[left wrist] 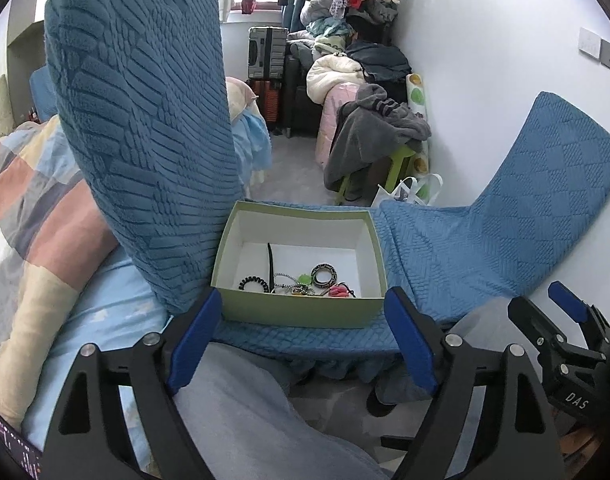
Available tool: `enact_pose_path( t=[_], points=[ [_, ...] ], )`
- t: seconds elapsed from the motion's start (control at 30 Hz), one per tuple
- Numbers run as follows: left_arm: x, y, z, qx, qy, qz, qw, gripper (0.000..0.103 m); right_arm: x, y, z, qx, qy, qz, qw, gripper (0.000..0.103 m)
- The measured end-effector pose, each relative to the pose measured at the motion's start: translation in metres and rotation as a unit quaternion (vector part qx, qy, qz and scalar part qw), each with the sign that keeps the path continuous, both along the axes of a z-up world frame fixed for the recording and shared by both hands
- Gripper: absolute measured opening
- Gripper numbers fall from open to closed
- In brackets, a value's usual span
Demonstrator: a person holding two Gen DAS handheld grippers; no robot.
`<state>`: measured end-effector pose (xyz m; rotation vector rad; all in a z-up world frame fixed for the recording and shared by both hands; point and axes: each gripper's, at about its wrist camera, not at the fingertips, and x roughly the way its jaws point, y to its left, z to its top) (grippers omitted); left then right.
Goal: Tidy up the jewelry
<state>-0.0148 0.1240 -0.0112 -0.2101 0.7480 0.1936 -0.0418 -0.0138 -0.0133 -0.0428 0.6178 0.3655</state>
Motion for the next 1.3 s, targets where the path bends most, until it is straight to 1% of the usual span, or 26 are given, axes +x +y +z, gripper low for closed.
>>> enact_pose_path(
  t=[0.37,0.57,0.67,0.77,1.1,1.3],
  points=[
    [-0.0001,-0.0001,0.0001,0.013,0.007,0.008,0.9999,0.084,0.0024,-0.0060,0.0021,0.003,-0.001,-0.011,1.000,0.103],
    [0.0004,0.0036,-0.0022,0.011,0.011,0.017,0.9997,0.084,0.0028,-0.0049,0.0025,0.000,-0.004,-0.011,1.000,0.103],
    [0.0005,0.0042,-0.0020,0.012,0.009,0.017,0.9997,0.084,0.0041,-0.0044,0.0021,0.000,-0.001,-0.009,1.000,0.103],
    [0.0011,0.0020,-0.0027,0.017,0.015,0.006,0.9997,0.084,0.0040,-0.0054,0.0036,-0.001,-0.003,-0.010,1.000,0.103],
    [0.0001,0.0023,0.0004,0.010,0.014,0.009,0.9998,0.084,0.0034,-0.0084,0.0034,-0.001,-0.003,-0.016,1.000,0.103],
    [0.0007,0.0027,-0.0013,0.015,0.014,0.012,0.9997,0.084,0.0035,-0.0083,0.0026,-0.005,-0.005,-0.016,1.000,0.103]
  ],
)
